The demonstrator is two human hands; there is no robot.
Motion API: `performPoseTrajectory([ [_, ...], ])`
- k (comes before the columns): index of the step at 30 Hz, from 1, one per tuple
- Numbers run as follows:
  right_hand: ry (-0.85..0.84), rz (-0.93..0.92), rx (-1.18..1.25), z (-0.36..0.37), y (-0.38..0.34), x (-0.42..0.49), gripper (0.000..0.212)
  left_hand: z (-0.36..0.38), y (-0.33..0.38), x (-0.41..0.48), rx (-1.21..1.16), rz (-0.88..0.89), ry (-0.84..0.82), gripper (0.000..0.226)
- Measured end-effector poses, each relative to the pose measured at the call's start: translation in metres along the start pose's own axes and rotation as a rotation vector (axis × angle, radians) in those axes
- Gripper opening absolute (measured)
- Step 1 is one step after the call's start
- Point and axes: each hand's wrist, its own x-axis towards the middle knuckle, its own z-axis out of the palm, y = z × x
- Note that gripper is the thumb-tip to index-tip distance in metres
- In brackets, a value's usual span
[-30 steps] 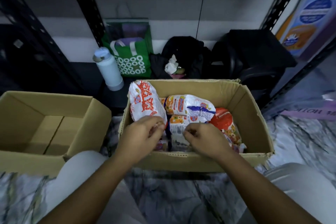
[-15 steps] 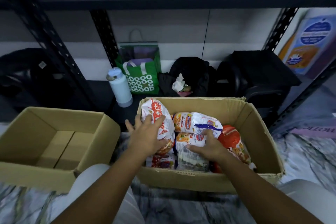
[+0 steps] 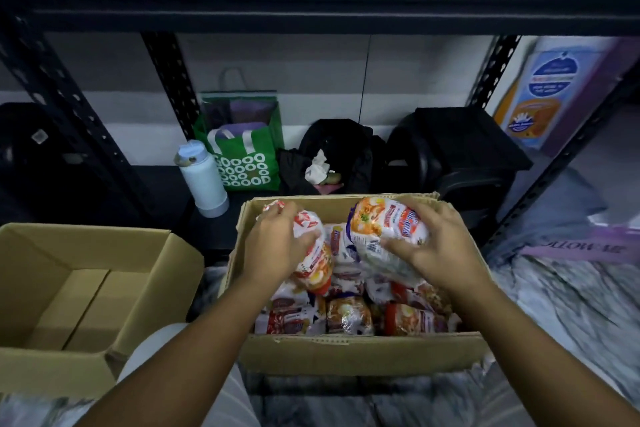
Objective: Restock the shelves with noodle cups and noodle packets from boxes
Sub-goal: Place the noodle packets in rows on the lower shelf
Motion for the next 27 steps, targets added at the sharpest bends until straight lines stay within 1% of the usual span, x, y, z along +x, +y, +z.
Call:
performPoseTrajectory([
  [1,0.018,-0.081,-0.1,0.0,0.002,0.005,0.081,0.003,0.004,0.003,-0.101,0.031,-0.042,0.057],
  [2,-0.028,-0.145,-0.162,0.002,0.006,0.009,0.086,0.005,0.008,0.005,-0.163,0.079,-0.114,0.06],
  [3,-0.136,-0.205,-0.203,0.007,0.012,0.01,0.087,0.008,0.01,0.006,-0.15,0.135,-0.209,0.065],
  [4,-0.284,-0.257,-0.273,0.016,0.024,0.01,0.084,0.009,0.01,0.006,-0.071,0.193,-0.321,0.07],
  [5,-0.422,-0.299,-0.382,0.024,0.037,0.008,0.077,0.01,0.008,0.005,0.035,0.244,-0.449,0.076],
  [6,-0.521,-0.3,-0.476,0.029,0.053,0.006,0.067,0.012,0.003,0.004,0.13,0.287,-0.57,0.087],
  [7,-0.561,-0.247,-0.46,0.029,0.065,0.002,0.053,0.012,-0.003,0.003,0.214,0.321,-0.656,0.1],
  [8,-0.544,-0.168,-0.332,0.026,0.072,-0.003,0.042,0.013,-0.008,0.003,0.284,0.341,-0.695,0.111],
  [9,-0.478,-0.074,-0.134,0.021,0.076,-0.007,0.037,0.014,-0.012,0.003,0.335,0.344,-0.697,0.119],
  [10,-0.367,0.044,0.048,0.018,0.079,-0.01,0.036,0.015,-0.014,0.005,0.368,0.335,-0.685,0.123],
  [11,-0.212,0.131,0.15,0.017,0.082,-0.011,0.034,0.016,-0.012,0.007,0.399,0.325,-0.669,0.123],
  [12,-0.075,0.189,0.118,0.018,0.084,-0.01,0.033,0.018,-0.009,0.009,0.433,0.322,-0.65,0.121],
  [13,-0.01,0.259,0.07,0.021,0.082,-0.008,0.042,0.021,-0.004,0.011,0.47,0.33,-0.624,0.119],
  [14,-0.022,0.337,0.052,0.024,0.079,-0.004,0.062,0.024,0.002,0.013,0.509,0.343,-0.593,0.117],
  [15,-0.089,0.432,0.072,0.028,0.073,0.0,0.081,0.028,0.007,0.013,0.547,0.358,-0.563,0.114],
  [16,-0.176,0.538,0.091,0.031,0.066,0.004,0.096,0.031,0.012,0.013,0.585,0.369,-0.539,0.112],
  [17,-0.251,0.614,0.095,0.036,0.061,0.008,0.103,0.034,0.015,0.013,0.618,0.374,-0.521,0.11],
  [19,-0.296,0.672,0.089,0.046,0.056,0.012,0.104,0.038,0.018,0.012,0.66,0.363,-0.499,0.109],
  [22,-0.232,0.686,0.161,0.06,0.061,0.007,0.103,0.04,0.018,0.011,0.672,0.343,-0.477,0.105],
  [24,-0.201,0.648,0.187,0.064,0.067,0.0,0.1,0.039,0.017,0.01,0.667,0.342,-0.453,0.099],
  [27,-0.193,0.533,0.116,0.058,0.072,-0.004,0.096,0.033,0.015,0.012,0.659,0.348,-0.414,0.084],
])
